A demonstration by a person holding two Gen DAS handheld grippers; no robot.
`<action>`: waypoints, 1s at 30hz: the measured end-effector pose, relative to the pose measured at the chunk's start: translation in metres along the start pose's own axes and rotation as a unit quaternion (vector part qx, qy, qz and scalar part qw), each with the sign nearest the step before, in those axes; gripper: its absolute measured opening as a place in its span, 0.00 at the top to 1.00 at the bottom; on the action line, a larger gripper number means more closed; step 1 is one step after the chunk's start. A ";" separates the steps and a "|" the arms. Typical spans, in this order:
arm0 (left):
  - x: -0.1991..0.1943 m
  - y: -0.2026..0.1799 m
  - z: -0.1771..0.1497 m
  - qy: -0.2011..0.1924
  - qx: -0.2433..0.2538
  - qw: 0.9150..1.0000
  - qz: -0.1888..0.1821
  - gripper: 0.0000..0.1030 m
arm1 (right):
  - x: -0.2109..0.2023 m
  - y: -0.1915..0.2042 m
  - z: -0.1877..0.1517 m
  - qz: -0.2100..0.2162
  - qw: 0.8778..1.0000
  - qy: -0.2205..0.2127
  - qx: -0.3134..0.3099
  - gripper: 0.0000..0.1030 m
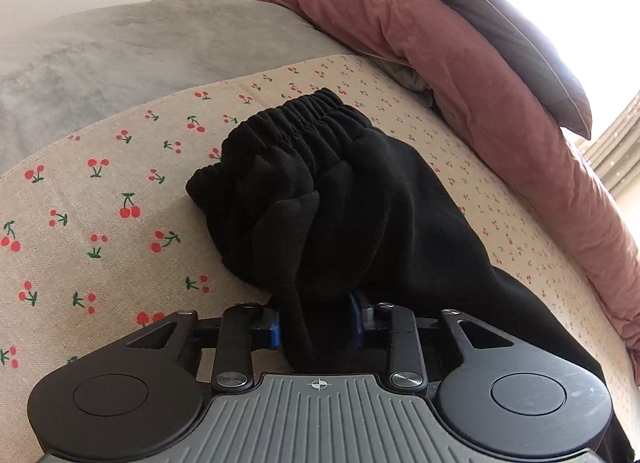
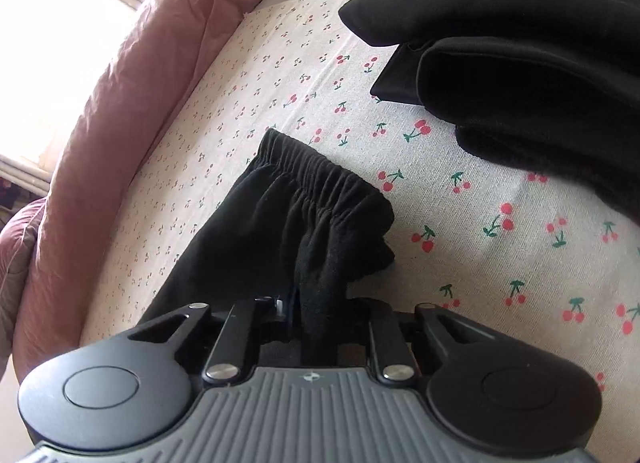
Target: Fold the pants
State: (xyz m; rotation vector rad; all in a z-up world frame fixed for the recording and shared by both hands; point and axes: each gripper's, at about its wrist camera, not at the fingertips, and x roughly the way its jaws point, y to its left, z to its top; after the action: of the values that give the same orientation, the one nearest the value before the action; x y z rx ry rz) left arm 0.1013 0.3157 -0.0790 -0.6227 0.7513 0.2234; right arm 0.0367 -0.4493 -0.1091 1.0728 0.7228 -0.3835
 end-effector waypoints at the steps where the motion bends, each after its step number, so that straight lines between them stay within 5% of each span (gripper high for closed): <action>1: -0.002 0.003 0.001 0.002 -0.016 1.000 -0.001 0.82 | -0.006 -0.001 0.003 0.011 1.000 -0.007 0.010 0.97; 6: -0.039 0.009 -0.002 -0.050 -0.048 0.998 0.001 0.90 | -0.051 0.020 0.004 0.065 0.996 -0.054 -0.023 0.98; 10: -0.020 0.009 -0.012 -0.023 -0.027 0.999 0.034 0.89 | -0.024 0.012 0.006 -0.013 0.999 -0.019 -0.029 0.98; 12: -0.011 0.012 -0.013 -0.013 -0.022 0.999 0.039 0.84 | -0.006 0.002 0.004 -0.060 0.998 0.008 -0.034 0.98; 15: -0.018 0.030 -0.001 0.011 -0.069 0.998 0.004 0.71 | -0.010 0.010 -0.001 -0.073 0.995 0.009 -0.072 0.96; 17: -0.032 0.050 0.007 0.028 -0.108 0.994 -0.010 0.45 | -0.015 0.015 -0.003 -0.078 0.993 0.013 -0.092 0.87; 19: -0.049 0.063 0.013 0.035 -0.121 0.992 -0.014 0.35 | -0.023 0.015 -0.004 -0.083 0.992 0.017 -0.095 0.78; 21: -0.072 0.070 0.021 0.014 -0.126 0.992 -0.014 0.35 | -0.028 0.017 -0.003 -0.075 0.992 0.018 -0.105 0.70; 23: -0.094 0.066 0.030 -0.021 -0.120 0.993 -0.002 0.35 | -0.035 0.022 -0.003 -0.081 0.989 0.005 -0.122 0.58; 27: -0.123 0.024 0.053 -0.088 -0.076 0.993 -0.008 0.35 | -0.037 0.035 -0.007 -0.101 0.981 -0.005 -0.165 0.52; 30: -0.093 -0.046 0.065 -0.034 0.048 0.996 -0.072 0.30 | -0.037 0.045 -0.007 -0.116 0.977 -0.031 -0.174 0.52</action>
State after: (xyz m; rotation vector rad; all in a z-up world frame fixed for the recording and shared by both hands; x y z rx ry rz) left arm 0.0900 0.3205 0.0434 -0.5713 0.6442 0.0757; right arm 0.0357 -0.4253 -0.0559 0.6449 0.8285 -0.4676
